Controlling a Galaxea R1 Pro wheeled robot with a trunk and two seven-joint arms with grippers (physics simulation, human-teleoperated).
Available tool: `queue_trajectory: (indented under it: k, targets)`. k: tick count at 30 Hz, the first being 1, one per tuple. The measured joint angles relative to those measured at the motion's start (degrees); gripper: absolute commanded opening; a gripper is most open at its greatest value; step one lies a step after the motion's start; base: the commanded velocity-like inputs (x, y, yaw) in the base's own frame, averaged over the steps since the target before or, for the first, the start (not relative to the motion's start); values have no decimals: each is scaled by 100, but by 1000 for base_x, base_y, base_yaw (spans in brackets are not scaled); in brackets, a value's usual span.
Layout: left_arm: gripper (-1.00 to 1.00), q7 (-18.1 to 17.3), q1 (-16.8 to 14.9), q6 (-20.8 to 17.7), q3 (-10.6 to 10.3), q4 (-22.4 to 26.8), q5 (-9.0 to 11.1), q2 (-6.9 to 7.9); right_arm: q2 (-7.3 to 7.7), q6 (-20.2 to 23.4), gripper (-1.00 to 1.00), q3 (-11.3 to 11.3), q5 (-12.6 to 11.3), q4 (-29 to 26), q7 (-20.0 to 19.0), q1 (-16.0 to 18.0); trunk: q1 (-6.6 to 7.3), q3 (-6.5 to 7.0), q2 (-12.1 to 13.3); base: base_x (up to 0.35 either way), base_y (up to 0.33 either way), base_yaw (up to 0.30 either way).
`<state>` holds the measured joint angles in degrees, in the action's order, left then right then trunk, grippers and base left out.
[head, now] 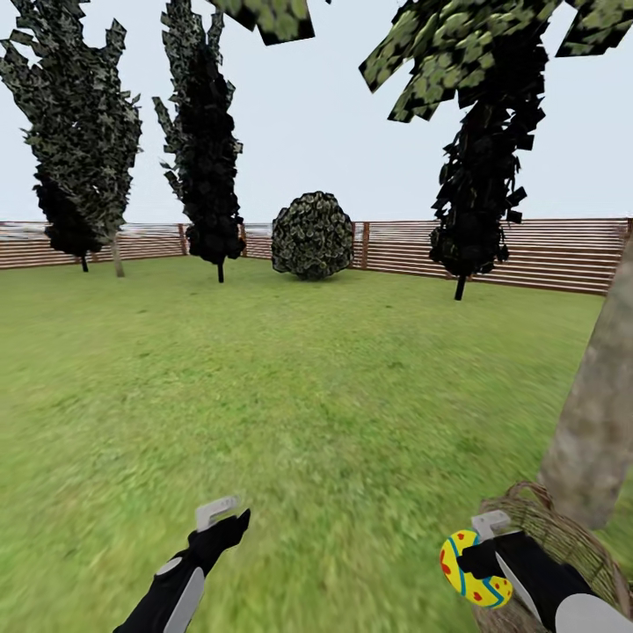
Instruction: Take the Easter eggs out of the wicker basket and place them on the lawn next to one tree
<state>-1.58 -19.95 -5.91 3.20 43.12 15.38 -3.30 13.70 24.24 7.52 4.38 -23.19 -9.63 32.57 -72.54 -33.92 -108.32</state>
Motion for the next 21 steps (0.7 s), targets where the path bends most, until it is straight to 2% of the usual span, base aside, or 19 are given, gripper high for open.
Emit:
queue_trajectory:
  k: [3, 13, 21]
  targets:
    - [100, -1, 1, 0, 1, 2, 2, 1, -7, -10, -100, 0, 2, 2, 0, 1, 0, 0, 0, 313, 148, -134]
    - [100, -1, 2, -33, 11, 3, -6, 17, -21, -29, -100, 3, 8, 3, 1, 2, 0, 0, 0, 319, 128, -16]
    - [100, -2, 0, -1, 18, -8, 3, 18, 9, -10, -100, 0, 6, 0, -13, 0, 0, 0, 0, 283, 228, -277]
